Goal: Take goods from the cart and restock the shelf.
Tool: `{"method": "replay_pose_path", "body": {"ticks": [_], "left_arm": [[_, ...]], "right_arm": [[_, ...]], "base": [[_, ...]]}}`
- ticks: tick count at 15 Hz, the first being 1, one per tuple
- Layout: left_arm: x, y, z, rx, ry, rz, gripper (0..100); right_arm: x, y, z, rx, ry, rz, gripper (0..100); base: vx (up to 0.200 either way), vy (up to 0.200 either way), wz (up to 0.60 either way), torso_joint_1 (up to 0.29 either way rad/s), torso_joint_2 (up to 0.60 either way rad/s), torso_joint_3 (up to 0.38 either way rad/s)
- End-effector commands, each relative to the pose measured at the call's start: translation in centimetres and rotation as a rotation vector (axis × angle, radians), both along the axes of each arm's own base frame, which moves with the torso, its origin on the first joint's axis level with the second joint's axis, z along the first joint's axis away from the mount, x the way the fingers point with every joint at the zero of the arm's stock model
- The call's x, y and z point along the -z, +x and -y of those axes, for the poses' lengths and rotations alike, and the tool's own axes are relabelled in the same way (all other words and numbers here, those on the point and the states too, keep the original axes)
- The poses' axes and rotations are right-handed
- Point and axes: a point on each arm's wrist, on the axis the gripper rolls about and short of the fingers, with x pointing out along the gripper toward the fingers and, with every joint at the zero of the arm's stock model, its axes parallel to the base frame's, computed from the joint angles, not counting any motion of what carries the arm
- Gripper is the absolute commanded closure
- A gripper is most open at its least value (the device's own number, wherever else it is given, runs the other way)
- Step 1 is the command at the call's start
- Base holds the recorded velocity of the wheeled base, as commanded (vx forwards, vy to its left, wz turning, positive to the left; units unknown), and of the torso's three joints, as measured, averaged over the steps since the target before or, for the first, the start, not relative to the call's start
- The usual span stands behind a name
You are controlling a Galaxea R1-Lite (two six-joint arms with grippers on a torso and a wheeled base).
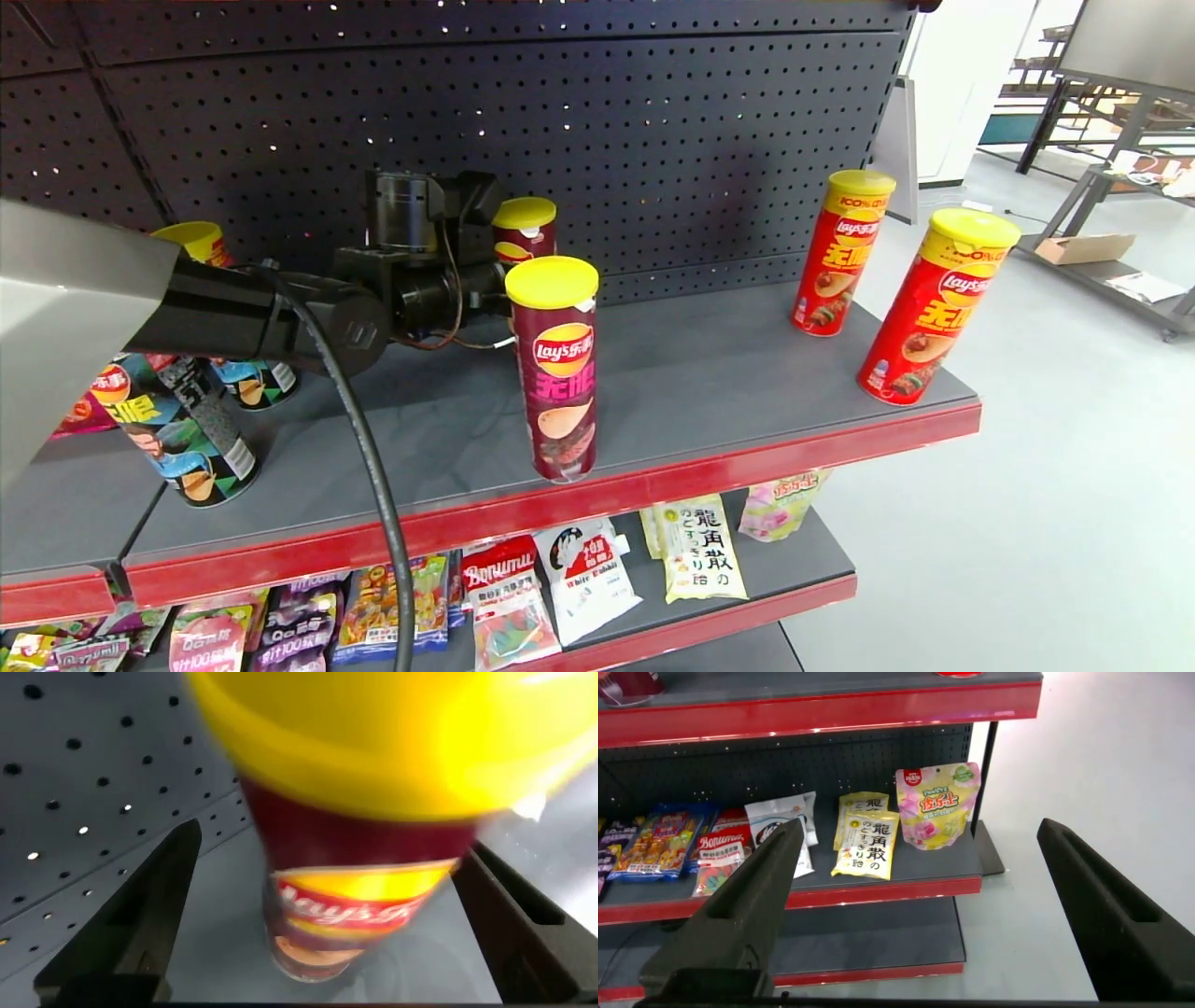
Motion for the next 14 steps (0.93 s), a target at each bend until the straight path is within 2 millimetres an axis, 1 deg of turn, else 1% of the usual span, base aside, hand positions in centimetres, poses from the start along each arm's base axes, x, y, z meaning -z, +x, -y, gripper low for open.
{"method": "replay_pose_path", "body": {"ticks": [1,5,9,11,13,14], "left_arm": [[-1.0,-1.4,-0.8,-0.01,0.001,0.009,0],[-1.6,-3.1,-1.7,-0.016,0.004,0.002,0],[-1.0,-5.7,-2.9,-0.036,0.03,-0.039,0],[-0.6,-8.7,-4.3,-0.065,0.055,-0.074,0],[-0.7,-14.6,-7.0,-0.101,0.076,-0.098,0],[-0.8,-18.3,-8.4,-0.099,0.083,-0.112,0]], "right_arm": [[0.0,0.0,0.0,-0.001,0.0,-0.002,0],[0.0,0.0,0.0,-0.001,0.0,0.0,0],[0.0,0.0,0.0,-0.001,0.0,0.0,0],[0.0,0.0,0.0,-0.001,0.0,0.0,0],[0.0,0.0,0.0,-0.001,0.0,-0.002,0],[0.0,0.0,0.0,-0.001,0.0,-0.002,0]], "base": [[0.0,0.0,0.0,0.0,0.0,0.0],[0.0,0.0,0.0,0.0,0.0,0.0],[0.0,0.0,0.0,0.0,0.0,0.0],[0.0,0.0,0.0,0.0,0.0,0.0],[0.0,0.0,0.0,0.0,0.0,0.0],[0.0,0.0,0.0,0.0,0.0,0.0]]}}
